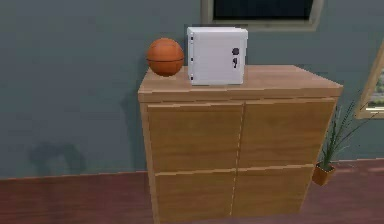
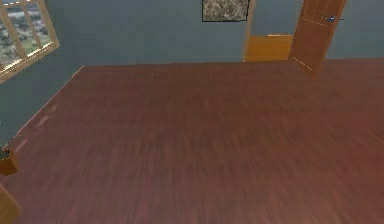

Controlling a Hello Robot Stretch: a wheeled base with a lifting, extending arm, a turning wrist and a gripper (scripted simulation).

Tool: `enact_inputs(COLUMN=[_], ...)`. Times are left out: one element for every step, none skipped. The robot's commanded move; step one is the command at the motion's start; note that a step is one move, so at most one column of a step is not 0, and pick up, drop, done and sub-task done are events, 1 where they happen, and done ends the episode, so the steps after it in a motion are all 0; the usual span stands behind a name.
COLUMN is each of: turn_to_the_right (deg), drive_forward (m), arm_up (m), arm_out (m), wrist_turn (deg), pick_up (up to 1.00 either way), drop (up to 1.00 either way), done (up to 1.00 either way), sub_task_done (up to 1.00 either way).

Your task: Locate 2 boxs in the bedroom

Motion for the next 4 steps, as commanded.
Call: enact_inputs(turn_to_the_right=[0.0,-45.0,-6.0,0.0], drive_forward=[0.20,0.00,0.00,0.30], arm_up=[0.00,0.00,0.00,0.00], arm_out=[0.00,0.00,0.00,0.00], wrist_turn=[0.0,0.0,0.0,0.0], pick_up=[0.00,0.00,0.00,0.00], drop=[0.00,0.00,0.00,0.00], done=[0.00,0.00,0.00,0.00], sub_task_done=[0.00,0.00,0.00,0.00])
